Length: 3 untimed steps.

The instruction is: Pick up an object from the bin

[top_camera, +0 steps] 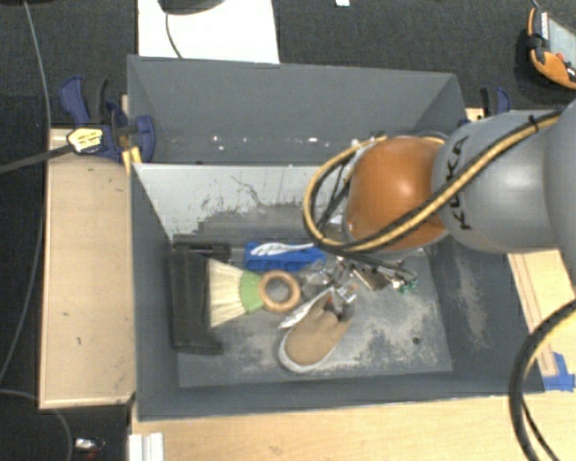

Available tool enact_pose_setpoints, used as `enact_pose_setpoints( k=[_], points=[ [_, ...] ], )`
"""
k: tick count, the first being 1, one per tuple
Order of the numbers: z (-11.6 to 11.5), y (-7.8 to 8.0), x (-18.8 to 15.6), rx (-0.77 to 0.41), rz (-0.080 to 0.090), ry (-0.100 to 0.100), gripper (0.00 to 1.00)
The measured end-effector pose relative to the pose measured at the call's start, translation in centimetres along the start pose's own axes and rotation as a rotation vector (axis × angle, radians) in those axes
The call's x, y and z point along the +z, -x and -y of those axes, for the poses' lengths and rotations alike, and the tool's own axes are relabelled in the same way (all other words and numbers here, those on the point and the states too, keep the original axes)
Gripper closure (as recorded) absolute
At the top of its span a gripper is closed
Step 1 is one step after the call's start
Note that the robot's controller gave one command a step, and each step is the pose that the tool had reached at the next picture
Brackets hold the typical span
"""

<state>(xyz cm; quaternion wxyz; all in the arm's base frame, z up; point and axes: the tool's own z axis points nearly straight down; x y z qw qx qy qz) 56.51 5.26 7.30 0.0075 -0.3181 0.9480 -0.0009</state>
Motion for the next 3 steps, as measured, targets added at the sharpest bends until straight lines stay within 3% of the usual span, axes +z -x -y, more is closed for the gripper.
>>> enact_pose_setpoints(
  k=[1,3],
  points=[
    [-0.2,-0.2,-1.6,0.001,-0.006,0.005,1.0],
    [-0.1,0.1,-10.3,0.002,0.0,0.001,1.0]
  ],
)
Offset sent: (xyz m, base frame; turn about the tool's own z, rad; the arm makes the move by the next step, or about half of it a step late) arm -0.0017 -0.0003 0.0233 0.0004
